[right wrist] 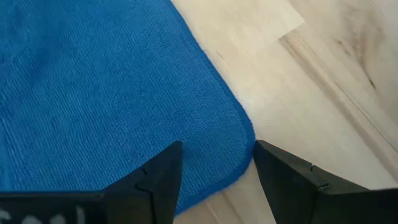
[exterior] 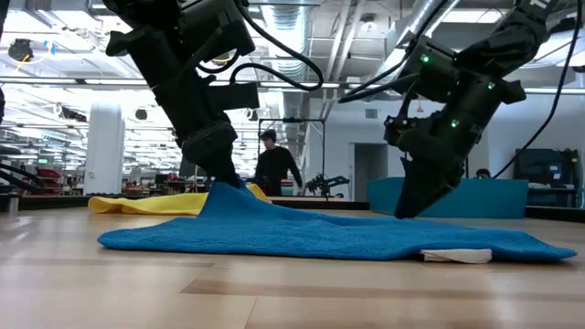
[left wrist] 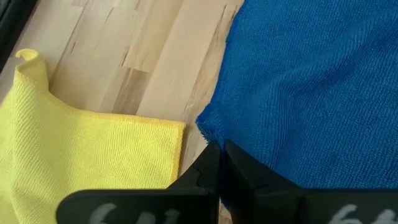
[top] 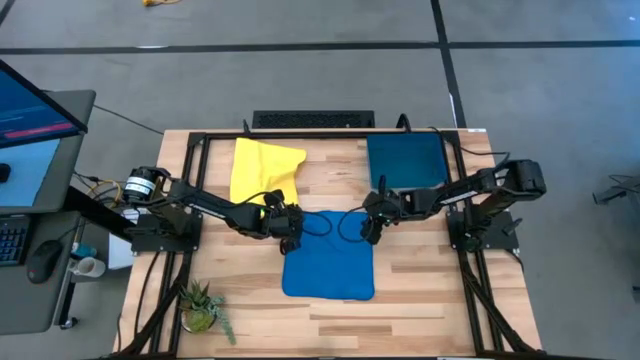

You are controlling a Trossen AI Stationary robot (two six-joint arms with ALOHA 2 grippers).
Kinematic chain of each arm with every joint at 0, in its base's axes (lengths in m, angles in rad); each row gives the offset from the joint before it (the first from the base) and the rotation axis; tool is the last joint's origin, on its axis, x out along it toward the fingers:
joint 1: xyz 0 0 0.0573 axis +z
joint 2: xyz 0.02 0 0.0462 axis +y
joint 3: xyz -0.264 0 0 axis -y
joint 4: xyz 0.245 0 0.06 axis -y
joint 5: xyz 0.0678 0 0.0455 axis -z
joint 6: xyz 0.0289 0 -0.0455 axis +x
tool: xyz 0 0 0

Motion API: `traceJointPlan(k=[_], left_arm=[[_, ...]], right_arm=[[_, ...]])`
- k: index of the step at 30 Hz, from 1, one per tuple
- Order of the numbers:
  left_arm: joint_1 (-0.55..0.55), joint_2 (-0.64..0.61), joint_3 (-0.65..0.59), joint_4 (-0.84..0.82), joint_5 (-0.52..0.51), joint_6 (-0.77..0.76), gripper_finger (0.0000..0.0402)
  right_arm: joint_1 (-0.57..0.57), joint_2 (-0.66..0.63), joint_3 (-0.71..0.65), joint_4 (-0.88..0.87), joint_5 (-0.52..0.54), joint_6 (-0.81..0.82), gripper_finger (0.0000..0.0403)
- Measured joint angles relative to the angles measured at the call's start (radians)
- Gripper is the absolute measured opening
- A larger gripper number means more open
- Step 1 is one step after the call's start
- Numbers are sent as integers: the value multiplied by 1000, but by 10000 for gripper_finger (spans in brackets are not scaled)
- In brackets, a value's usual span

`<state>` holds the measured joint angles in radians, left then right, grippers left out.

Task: Roll microfiber towels into tight, uniform cylinder then place into a basket
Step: Roll the blue microfiber cloth

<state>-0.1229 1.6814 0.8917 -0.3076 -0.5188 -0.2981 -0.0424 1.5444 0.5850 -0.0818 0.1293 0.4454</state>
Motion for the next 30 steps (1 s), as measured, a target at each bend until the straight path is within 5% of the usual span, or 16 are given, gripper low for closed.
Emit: traceJointPlan(k=[8, 22, 30], left_arm=[[0, 0, 0, -1, 0, 0, 0], [-2, 0, 0, 0, -91, 41, 0], [-10, -1, 0, 12, -144, 52, 0]], right_arm=[[2, 0, 0, -5, 1, 0, 199], [-28, -2, 0, -11, -26, -53, 16], [-12, -85, -1, -18, -9, -62, 20]])
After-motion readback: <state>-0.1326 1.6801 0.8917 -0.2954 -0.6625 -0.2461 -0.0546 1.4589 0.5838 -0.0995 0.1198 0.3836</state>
